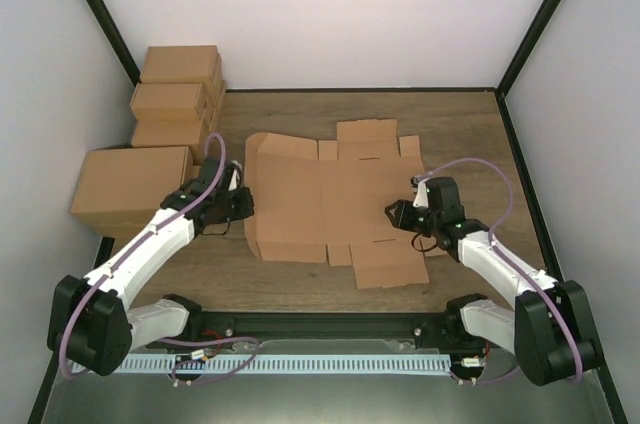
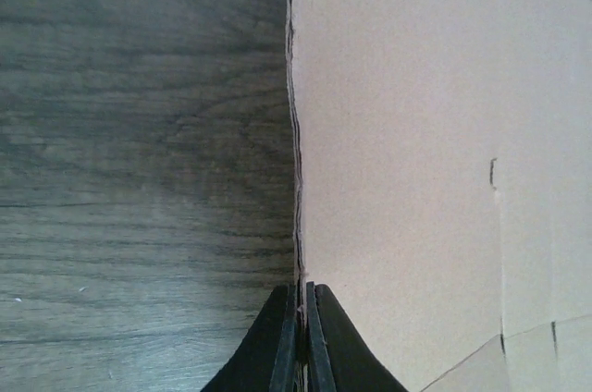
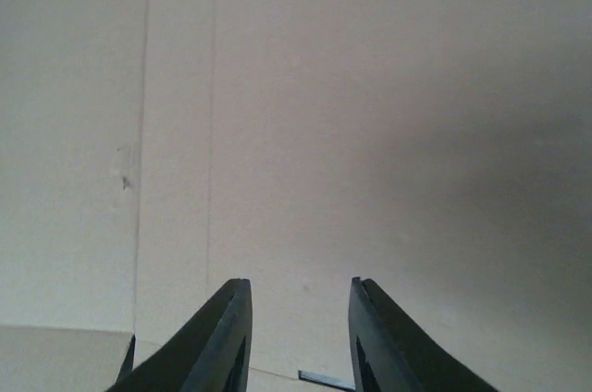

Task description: Fold the paper box

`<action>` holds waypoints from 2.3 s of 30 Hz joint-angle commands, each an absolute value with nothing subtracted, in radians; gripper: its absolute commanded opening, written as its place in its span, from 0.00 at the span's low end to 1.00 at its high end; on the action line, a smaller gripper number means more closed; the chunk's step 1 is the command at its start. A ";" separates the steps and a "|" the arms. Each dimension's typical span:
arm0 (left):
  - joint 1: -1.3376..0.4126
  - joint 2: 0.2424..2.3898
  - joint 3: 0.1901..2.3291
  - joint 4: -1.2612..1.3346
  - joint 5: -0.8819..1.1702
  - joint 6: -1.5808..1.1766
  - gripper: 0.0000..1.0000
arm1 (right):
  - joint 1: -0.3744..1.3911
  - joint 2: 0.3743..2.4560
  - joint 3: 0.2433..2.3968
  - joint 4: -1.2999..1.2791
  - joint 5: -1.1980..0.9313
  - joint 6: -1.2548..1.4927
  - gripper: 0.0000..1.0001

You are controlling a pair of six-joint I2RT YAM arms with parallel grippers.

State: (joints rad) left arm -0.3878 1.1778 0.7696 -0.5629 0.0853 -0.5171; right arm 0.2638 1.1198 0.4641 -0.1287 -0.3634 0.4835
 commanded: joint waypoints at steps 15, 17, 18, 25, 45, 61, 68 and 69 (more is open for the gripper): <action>-0.391 1.141 0.940 -0.709 0.089 -0.386 0.04 | 0.227 1.121 0.597 -0.237 -0.046 0.538 1.00; -0.391 1.144 0.936 -0.710 0.082 -0.387 0.04 | 0.172 1.145 0.611 -0.229 -0.054 0.526 1.00; -0.391 1.145 0.935 -0.711 0.076 -0.387 0.04 | 0.144 1.160 0.614 -0.220 -0.073 0.516 1.00; -0.390 1.176 0.943 -0.739 0.016 -0.388 0.05 | 0.027 1.273 0.620 -0.176 -0.188 0.503 0.99; -0.389 1.279 0.887 -0.687 -0.064 -0.425 0.04 | 0.025 1.423 0.602 -0.137 -0.239 0.536 0.82; -0.390 1.245 0.890 -0.694 -0.198 -0.480 0.04 | 0.026 1.320 0.575 -0.363 -0.154 0.654 0.84; -0.390 1.274 0.889 -0.683 -0.182 -0.484 0.04 | 0.026 1.128 0.533 -0.529 -0.178 0.744 0.90; -0.391 1.272 0.889 -0.679 -0.180 -0.486 0.04 | 0.025 1.102 0.530 -0.549 -0.185 0.763 0.90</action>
